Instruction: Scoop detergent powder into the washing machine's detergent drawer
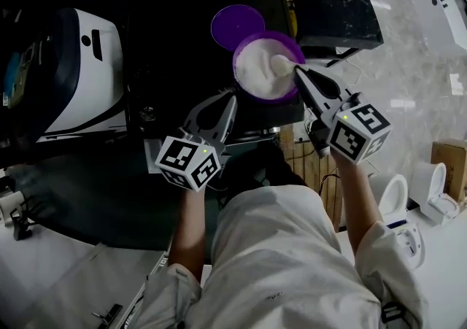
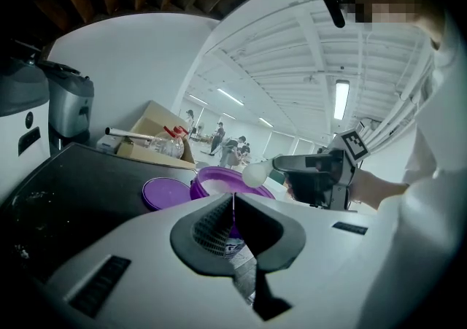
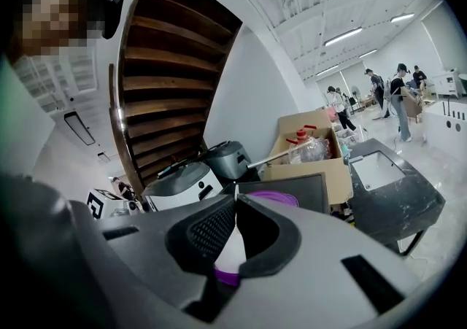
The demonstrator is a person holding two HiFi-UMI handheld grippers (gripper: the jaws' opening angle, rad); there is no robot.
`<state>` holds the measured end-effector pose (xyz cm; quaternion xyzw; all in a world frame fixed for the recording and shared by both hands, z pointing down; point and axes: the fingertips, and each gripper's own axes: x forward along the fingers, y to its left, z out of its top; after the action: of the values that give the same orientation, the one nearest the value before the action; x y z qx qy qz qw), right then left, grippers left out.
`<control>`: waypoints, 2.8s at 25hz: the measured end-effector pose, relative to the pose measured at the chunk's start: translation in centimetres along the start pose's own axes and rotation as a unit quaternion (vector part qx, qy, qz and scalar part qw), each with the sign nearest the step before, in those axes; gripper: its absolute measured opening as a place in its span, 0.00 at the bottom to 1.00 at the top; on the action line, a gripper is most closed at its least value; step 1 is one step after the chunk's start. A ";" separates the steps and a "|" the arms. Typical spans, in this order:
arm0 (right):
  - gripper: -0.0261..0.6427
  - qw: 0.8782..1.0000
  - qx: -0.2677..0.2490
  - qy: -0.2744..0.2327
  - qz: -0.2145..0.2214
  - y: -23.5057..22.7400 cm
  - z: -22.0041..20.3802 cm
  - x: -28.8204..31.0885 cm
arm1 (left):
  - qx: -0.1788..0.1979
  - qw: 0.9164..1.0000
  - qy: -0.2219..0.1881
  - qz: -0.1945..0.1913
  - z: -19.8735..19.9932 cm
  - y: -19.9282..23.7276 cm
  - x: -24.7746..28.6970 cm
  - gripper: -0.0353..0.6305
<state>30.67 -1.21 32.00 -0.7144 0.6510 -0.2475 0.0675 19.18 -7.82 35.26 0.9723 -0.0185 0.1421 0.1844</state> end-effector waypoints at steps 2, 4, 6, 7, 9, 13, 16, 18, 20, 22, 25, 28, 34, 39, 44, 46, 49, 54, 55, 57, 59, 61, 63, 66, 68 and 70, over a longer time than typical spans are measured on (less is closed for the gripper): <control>0.06 1.000 -0.004 0.008 0.000 -0.1 -0.2 0.2 | -0.001 1.000 0.002 0.002 -0.2 0.2 0.1 0.09; 0.06 1.000 -0.008 0.019 -0.002 -0.3 -0.5 0.5 | -0.003 1.000 0.004 0.004 -0.4 0.3 0.3 0.09; 0.06 0.999 -0.014 0.030 -0.005 -0.5 -0.9 0.7 | -0.004 1.000 0.005 0.005 -0.6 0.3 0.4 0.09; 0.06 0.999 -0.018 0.036 -0.006 -0.6 -1.2 0.8 | -0.004 1.000 0.006 0.005 -0.7 0.3 0.5 0.09; 0.06 0.999 -0.024 0.048 -0.007 -0.7 -1.5 1.0 | -0.005 1.000 0.008 0.005 -0.9 0.3 0.7 0.09; 0.06 0.997 -0.035 0.070 -0.008 -0.9 -2.1 1.4 | -0.006 1.000 0.012 0.004 -1.0 0.4 1.0 0.09; 0.06 0.996 -0.043 0.083 -0.007 -1.1 -2.5 1.7 | -0.007 1.000 0.015 0.004 -1.3 0.5 1.3 0.09; 0.06 0.995 -0.047 0.092 -0.004 -1.2 -2.8 2.0 | -0.008 1.000 0.017 0.004 -1.5 0.5 1.5 0.09; 0.06 0.994 -0.052 0.100 -0.003 -1.2 -3.0 2.2 | -0.009 1.000 0.019 0.003 -1.6 0.5 1.6 0.09; 0.06 0.992 -0.060 0.108 -0.006 -1.2 -3.2 2.4 | -0.009 1.000 0.021 0.002 -1.7 0.6 1.7 0.09; 0.06 0.990 -0.073 0.122 -0.016 -1.5 -3.5 2.7 | -0.010 1.000 0.024 0.003 -1.9 0.8 1.8 0.09; 0.06 0.987 -0.084 0.134 -0.030 -1.8 -3.9 3.0 | -0.011 1.000 0.026 0.003 -2.1 0.9 1.8 0.09; 0.06 0.983 -0.101 0.150 -0.043 -2.1 -4.4 3.5 | -0.012 1.000 0.026 0.002 -2.2 0.9 1.8 0.09; 0.06 0.978 -0.122 0.162 -0.050 -1.7 -4.7 3.8 | -0.013 1.000 0.026 0.003 -2.2 1.0 1.6 0.09; 0.06 0.971 -0.154 0.173 -0.053 -1.2 -4.9 4.3 | -0.014 1.000 0.026 0.005 -2.3 1.1 1.4 0.09; 0.06 0.966 -0.178 0.181 -0.052 -0.8 -5.0 4.4 | -0.014 1.000 0.026 0.006 -2.3 1.1 1.3 0.09; 0.06 0.960 -0.194 0.195 -0.048 -0.3 -5.3 4.6 | -0.015 1.000 0.025 0.006 -2.3 1.1 1.2 0.09; 0.06 0.962 -0.176 0.204 -0.041 -0.4 -5.5 4.7 | -0.016 1.000 0.025 0.005 -2.4 1.0 1.1 0.09; 0.06 0.963 -0.170 0.206 -0.039 -0.3 -5.6 4.7 | -0.016 1.000 0.025 0.004 -2.4 1.1 1.1 0.09; 0.06 0.965 -0.160 0.207 -0.034 0.0 -5.7 4.7 | -0.015 1.000 0.024 0.004 -2.4 1.1 1.0 0.09; 0.06 0.965 -0.154 0.209 -0.030 0.2 -5.8 4.7 | -0.015 1.000 0.024 0.004 -2.3 1.1 0.9 0.09; 0.06 0.965 -0.151 0.211 -0.028 0.3 -5.9 4.7 | -0.014 1.000 0.024 0.005 -2.3 1.1 0.8 0.09; 0.06 0.966 -0.149 0.212 -0.028 0.4 -6.0 4.7 | -0.014 1.000 0.022 0.005 -2.2 1.2 0.7 0.09; 0.06 0.965 -0.147 0.214 -0.027 0.6 -6.1 4.8 | -0.013 1.000 0.021 0.006 -2.1 1.4 0.6 0.09; 0.06 0.965 -0.145 0.217 -0.026 0.7 -6.2 4.8 | -0.014 1.000 0.021 0.007 -2.1 1.3 0.6 0.09; 0.06 0.965 -0.142 0.221 -0.023 0.9 -6.2 4.8 | -0.015 1.000 0.021 0.007 -2.1 1.3 0.5 0.09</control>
<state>27.30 -4.52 38.27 -0.6594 0.6614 -0.3052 -0.1862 18.96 -8.24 37.71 0.9662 -0.0239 0.1633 0.1981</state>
